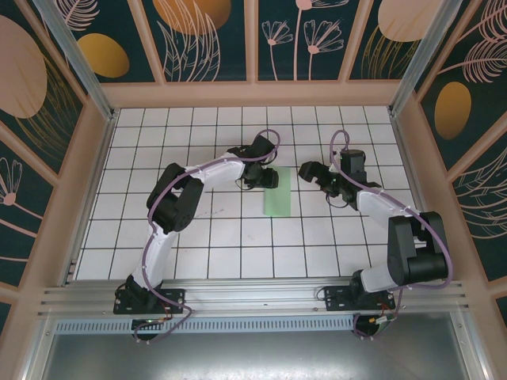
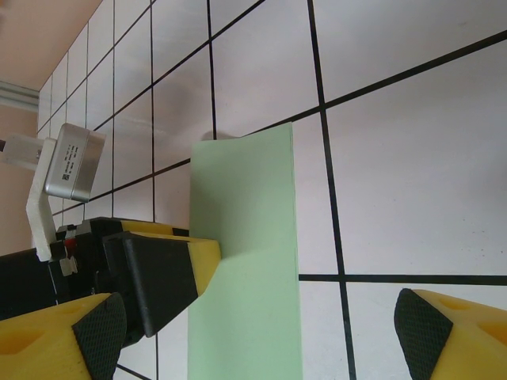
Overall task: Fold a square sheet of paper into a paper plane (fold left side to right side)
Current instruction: First fold in half a square sheet of paper at the center of the table.
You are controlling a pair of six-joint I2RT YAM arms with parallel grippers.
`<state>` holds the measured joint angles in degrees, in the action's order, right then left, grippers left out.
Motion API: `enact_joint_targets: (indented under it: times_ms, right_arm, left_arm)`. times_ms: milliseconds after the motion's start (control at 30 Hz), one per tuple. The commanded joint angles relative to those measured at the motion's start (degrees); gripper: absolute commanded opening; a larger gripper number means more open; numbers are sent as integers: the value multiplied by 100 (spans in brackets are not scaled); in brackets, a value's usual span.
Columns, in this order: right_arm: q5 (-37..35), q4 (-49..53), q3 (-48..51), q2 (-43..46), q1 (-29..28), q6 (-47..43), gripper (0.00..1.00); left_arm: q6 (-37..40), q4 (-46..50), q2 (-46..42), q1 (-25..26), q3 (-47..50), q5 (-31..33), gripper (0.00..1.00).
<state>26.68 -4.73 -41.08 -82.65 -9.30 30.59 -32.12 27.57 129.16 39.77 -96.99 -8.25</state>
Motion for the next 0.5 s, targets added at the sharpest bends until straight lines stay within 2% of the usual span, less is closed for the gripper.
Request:
enact_joint_targets:
  times_ms: [0,467]
  right_arm:
    - [75,-64,48,-19,29,-16,91]
    - [83,-65,48,-18,32,-27,91]
  left_arm:
    - [109,-85,498,106,49,19,50]
    - [91,-63,452,109,56,200,47]
